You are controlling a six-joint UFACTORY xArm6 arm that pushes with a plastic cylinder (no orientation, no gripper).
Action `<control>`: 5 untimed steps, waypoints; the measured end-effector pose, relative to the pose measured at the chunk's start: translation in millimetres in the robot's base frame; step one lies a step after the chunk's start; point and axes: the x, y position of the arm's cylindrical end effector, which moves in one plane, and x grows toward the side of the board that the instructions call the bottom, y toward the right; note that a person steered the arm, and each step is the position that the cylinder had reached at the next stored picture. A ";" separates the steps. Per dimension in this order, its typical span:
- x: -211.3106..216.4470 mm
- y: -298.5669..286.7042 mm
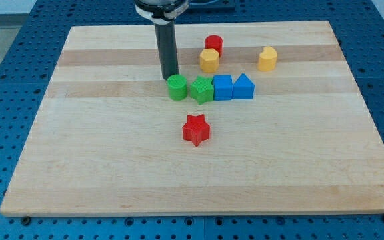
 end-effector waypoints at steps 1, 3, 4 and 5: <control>0.0 1.5; 12.3 1.5; 13.5 1.5; 12.7 1.5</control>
